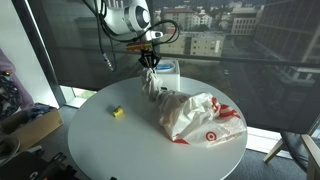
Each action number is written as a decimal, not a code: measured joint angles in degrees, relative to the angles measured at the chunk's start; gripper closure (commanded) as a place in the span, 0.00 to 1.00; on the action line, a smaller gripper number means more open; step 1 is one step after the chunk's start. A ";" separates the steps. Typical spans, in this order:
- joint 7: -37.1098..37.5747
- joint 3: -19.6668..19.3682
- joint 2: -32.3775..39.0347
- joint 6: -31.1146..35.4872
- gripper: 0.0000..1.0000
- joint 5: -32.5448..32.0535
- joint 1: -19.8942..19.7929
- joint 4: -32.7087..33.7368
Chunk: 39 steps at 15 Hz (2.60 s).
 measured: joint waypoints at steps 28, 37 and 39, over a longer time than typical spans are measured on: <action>14.19 3.67 -44.42 0.50 0.98 -11.50 -12.21 -33.06; 14.07 4.25 -33.49 7.76 0.98 -11.54 -11.38 -31.83; 14.07 3.52 -29.11 9.55 0.98 -11.42 -11.38 -31.70</action>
